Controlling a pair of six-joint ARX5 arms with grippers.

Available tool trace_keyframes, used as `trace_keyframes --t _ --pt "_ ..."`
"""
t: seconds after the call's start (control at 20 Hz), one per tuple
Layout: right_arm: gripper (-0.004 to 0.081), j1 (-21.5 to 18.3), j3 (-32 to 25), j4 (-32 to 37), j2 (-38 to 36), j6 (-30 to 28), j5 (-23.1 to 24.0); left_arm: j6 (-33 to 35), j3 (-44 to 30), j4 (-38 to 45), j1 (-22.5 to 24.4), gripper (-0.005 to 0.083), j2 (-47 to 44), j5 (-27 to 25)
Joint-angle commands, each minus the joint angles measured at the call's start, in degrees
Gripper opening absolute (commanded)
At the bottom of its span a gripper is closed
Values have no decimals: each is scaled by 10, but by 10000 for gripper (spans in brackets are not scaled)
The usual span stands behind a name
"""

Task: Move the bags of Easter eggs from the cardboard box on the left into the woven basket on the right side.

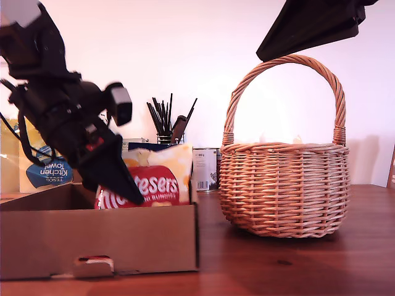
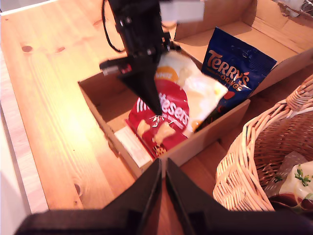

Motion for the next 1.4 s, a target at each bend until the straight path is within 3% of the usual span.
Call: trace_keyframes --t 0.0,0.25,0.6,0.95,1.15,1.35 --pt "-13 2 -6 1 -3 -1 0 -1 -6 1 -5 137 19 4" --pt "-13 2 -6 0 -3 -1 0 2 -6 0 -5 -24 19 5" --pt "-13 2 -6 0 -3 -1 0 2 11 -37 7 -24 -9 6" --pt "-13 1 -6 -1 -5 -1 1 1 22 -35 7 -24 -139 23" --pt "-13 -11 7 -35 -36 -6 38 -26 22 -2 -3 -24 -205 23" --pt "-13 -30 28 -111 -101 -17 80 -49 22 28 -56 -24 -225 3"
